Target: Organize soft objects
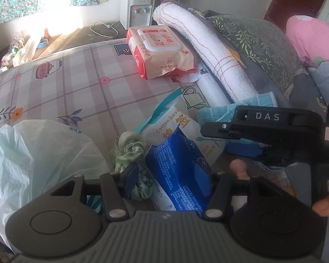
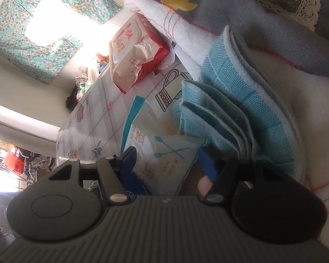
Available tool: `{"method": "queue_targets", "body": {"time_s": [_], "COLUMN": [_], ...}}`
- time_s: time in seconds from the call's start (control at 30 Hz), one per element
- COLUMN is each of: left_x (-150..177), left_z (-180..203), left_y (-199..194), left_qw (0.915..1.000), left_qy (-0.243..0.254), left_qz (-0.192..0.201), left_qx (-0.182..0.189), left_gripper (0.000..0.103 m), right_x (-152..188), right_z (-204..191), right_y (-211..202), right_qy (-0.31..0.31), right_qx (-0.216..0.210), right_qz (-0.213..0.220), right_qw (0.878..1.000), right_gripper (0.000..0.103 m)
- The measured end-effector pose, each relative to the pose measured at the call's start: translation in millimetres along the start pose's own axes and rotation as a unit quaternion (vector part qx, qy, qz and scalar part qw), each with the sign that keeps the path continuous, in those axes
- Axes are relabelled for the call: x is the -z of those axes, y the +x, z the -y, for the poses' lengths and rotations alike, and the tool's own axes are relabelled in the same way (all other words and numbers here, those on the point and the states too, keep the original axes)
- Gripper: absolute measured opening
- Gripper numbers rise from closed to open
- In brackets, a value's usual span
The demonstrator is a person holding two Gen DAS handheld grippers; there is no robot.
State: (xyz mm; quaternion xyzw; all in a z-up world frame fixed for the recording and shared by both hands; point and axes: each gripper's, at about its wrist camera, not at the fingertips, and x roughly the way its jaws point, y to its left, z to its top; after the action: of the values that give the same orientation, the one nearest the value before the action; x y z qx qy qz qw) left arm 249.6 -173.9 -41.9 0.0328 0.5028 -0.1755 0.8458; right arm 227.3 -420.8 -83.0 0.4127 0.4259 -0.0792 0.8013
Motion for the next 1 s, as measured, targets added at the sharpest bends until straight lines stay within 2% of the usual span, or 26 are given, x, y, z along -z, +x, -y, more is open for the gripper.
{"method": "queue_targets", "body": {"time_s": [0.07, 0.3, 0.4, 0.53, 0.6, 0.67, 0.73, 0.77, 0.9, 1.0], "left_x": [0, 4, 5, 6, 6, 7, 7, 7, 8, 10], "left_z": [0, -6, -11, -19, -22, -24, -24, -25, -26, -29], "left_y": [1, -1, -3, -3, -2, -2, -2, -2, -3, -7], "left_qw": [1.0, 0.9999, 0.9999, 0.9999, 0.9998, 0.9998, 0.9998, 0.9998, 0.9997, 0.9995], "left_qy": [0.003, 0.001, -0.001, -0.011, -0.016, -0.018, -0.018, -0.019, -0.02, -0.029], "left_qz": [0.001, 0.008, 0.008, 0.003, 0.0, -0.001, -0.002, -0.003, -0.009, -0.01], "left_qx": [-0.001, -0.007, -0.01, -0.011, -0.01, -0.009, -0.008, -0.007, 0.004, 0.009], "left_gripper": [0.061, 0.063, 0.063, 0.064, 0.064, 0.064, 0.064, 0.064, 0.064, 0.062], "right_x": [1, 2, 3, 1, 0, 0, 3, 4, 7, 7], "right_z": [2, 13, 16, 18, 18, 17, 17, 18, 16, 2], "right_y": [3, 12, 16, 25, 28, 32, 33, 35, 29, 16], "right_qy": [0.004, 0.023, 0.047, 0.07, 0.079, 0.08, 0.082, 0.085, 0.082, 0.054], "right_qx": [-0.005, -0.004, -0.012, -0.029, -0.04, -0.046, -0.04, -0.041, -0.06, -0.068], "right_qz": [0.0, -0.004, -0.016, -0.027, -0.025, -0.025, -0.02, -0.02, 0.01, 0.039], "right_qw": [1.0, 1.0, 0.999, 0.997, 0.996, 0.995, 0.996, 0.995, 0.995, 0.995], "right_gripper": [0.064, 0.053, 0.057, 0.067, 0.067, 0.062, 0.03, 0.023, 0.011, 0.007]}}
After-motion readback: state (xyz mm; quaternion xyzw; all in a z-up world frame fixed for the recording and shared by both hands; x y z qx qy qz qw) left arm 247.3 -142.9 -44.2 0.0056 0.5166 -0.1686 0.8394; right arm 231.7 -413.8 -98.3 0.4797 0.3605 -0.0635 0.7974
